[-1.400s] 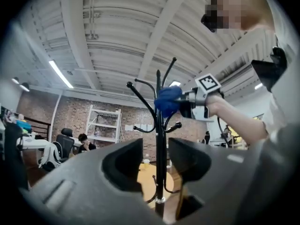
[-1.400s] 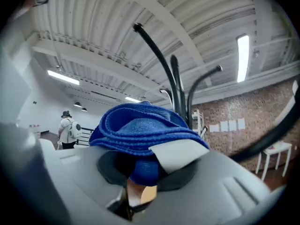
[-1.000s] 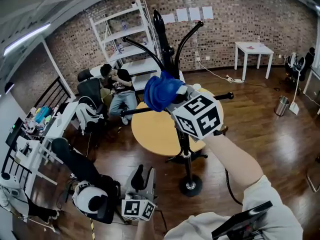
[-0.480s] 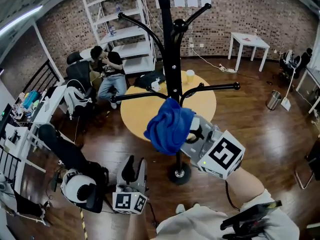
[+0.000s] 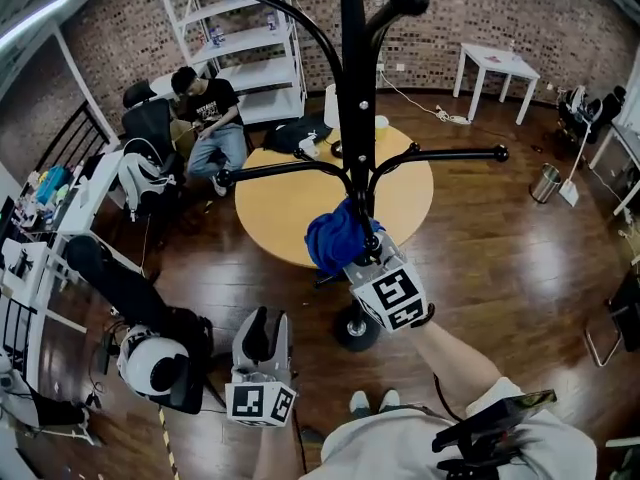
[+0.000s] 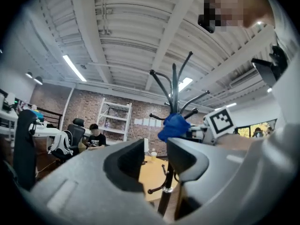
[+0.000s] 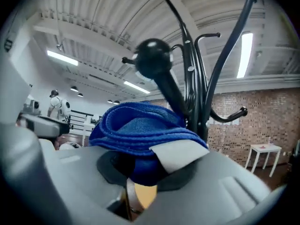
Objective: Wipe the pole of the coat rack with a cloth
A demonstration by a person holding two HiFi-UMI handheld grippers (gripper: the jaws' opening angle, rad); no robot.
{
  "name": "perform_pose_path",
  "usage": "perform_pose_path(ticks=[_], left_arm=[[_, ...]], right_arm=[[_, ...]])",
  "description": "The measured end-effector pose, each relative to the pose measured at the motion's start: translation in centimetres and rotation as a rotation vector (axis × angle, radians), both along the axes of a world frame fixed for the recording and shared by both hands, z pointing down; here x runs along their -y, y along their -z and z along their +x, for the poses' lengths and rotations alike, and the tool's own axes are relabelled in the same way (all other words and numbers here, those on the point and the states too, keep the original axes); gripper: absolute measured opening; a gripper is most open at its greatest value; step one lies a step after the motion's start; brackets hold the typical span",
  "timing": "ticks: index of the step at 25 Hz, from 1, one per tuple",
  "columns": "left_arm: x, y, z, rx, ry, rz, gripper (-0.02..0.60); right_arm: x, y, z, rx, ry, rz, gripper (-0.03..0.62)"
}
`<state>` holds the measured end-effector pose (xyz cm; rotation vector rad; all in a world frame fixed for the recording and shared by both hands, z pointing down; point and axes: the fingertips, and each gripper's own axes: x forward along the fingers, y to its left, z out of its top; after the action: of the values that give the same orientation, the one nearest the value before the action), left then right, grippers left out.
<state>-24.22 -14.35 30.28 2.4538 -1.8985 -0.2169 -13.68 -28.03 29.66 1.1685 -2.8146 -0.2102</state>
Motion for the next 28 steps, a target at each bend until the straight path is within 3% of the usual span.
perform_pose_path(ticks=[2, 4, 8, 11, 14, 18, 22, 25, 28], left_arm=[[0.2, -0.3, 0.1, -0.007, -0.006, -0.021, 0.147], [0.3, -0.9, -0.2, -0.013, -0.005, -0.039, 0.147], [0.2, -3.2, -1.2, -0.01, -0.014, -0.063, 0.147], [0.7, -3.5, -1.2, -0.005, -0.021, -0.091, 0.147], [1.7, -3.6, 0.2, 0.012, -0.058, -0.089, 0.147], [3.1, -3.0, 3.3, 0.029, -0.125, -0.088, 0.147], [3.9, -1.8, 6.0, 0.038, -0.183, -0.094, 0.147], [3.7, -0.8, 7.4, 0.036, -0.221, -0.067, 0.147], [3.2, -0.9, 7.3, 0.044, -0.219, -0.067, 0.147]], right_arm=[[0.9, 0.6, -0.1, -0.002, -0.024, 0.014, 0.097], [1.3, -2.1, -0.6, -0.038, -0.03, -0.001, 0.097], [2.0, -16.7, -1.5, -0.16, -0.049, -0.197, 0.097], [1.9, -23.2, -1.6, -0.152, -0.064, -0.281, 0.095], [1.1, -19.5, -0.7, -0.082, -0.055, -0.21, 0.097], [1.0, -7.0, 4.1, 0.034, -0.055, -0.037, 0.097], [2.8, 1.5, 6.1, 0.005, 0.024, 0.052, 0.097], [2.7, 1.5, 5.6, -0.049, 0.068, 0.019, 0.098], [2.6, -4.5, 5.4, -0.06, 0.084, -0.081, 0.098]])
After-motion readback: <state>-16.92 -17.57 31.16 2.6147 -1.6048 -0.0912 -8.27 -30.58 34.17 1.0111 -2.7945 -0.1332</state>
